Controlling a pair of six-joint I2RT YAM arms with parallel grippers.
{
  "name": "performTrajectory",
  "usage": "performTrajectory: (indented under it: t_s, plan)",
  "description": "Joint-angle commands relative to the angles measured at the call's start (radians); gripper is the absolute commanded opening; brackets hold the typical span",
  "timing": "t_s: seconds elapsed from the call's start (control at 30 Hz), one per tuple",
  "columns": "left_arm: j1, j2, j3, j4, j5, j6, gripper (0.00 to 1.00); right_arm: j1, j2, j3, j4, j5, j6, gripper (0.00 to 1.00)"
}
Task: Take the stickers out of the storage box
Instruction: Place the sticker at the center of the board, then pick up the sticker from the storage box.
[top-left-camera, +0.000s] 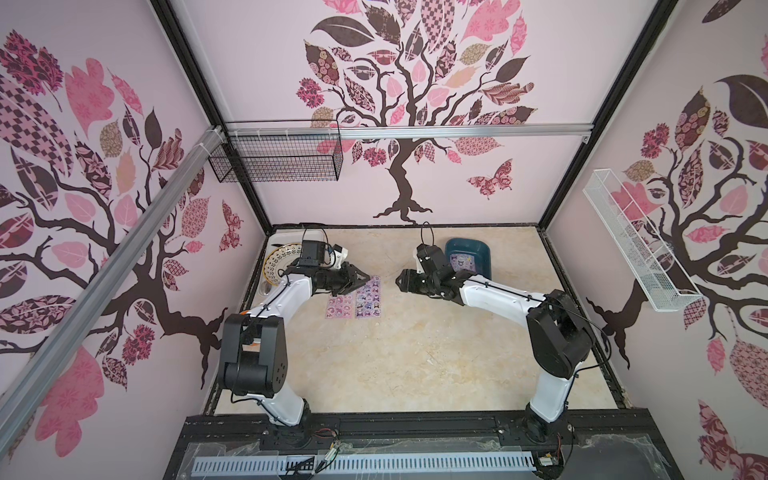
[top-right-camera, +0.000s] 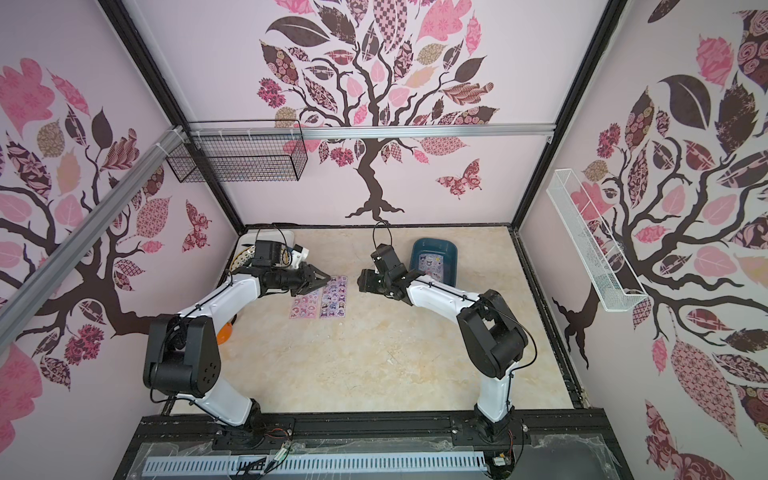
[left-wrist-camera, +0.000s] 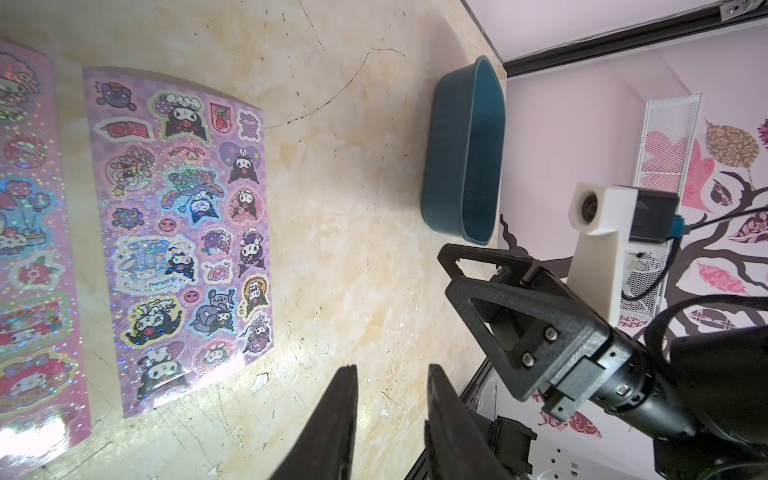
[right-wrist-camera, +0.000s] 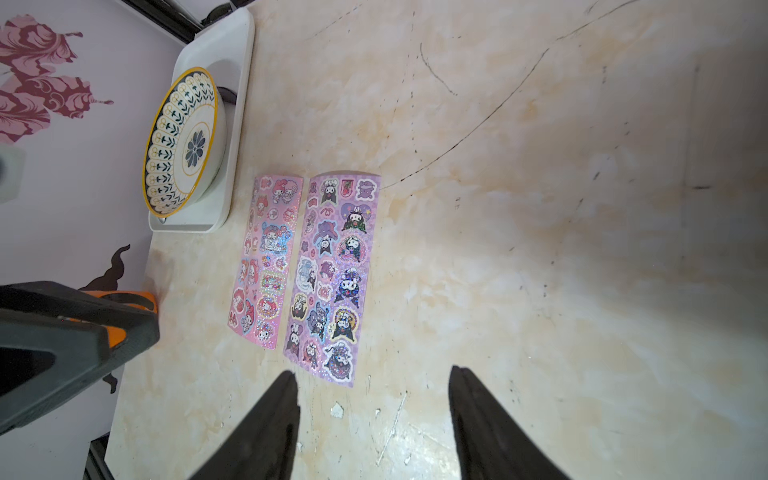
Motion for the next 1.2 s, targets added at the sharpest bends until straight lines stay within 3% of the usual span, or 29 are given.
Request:
performTrajectory:
  t_s: [0.0,0.43,0.73,0.97,1.17]
  plan:
    - [-0.018,0.023,0.05,-0.016,-0.019,0.034,0.34,-0.018,-0.072,-0.023,-0.011,0.041,-0.027,0.63]
    - [-0.152,0.151,0.307,-0.082,-0.068,0.013,0.34,-0.124,-0.183,-0.104,-0.053,0.042,-0.056,0.65]
    - [-0.218,0.293,0.489,-0.089,-0.051,-0.016,0.34,-0.249,-0.214,-0.059,-0.21,0.088,-0.132,0.69]
    - [-0.217,0.316,0.497,-0.14,-0.06,0.041,0.34,-0.364,-0.151,0.032,-0.312,0.073,-0.188,0.75]
    - [-0.217,0.301,0.464,-0.199,-0.108,0.113,0.34,-0.385,-0.043,0.166,-0.429,0.148,-0.262,0.85]
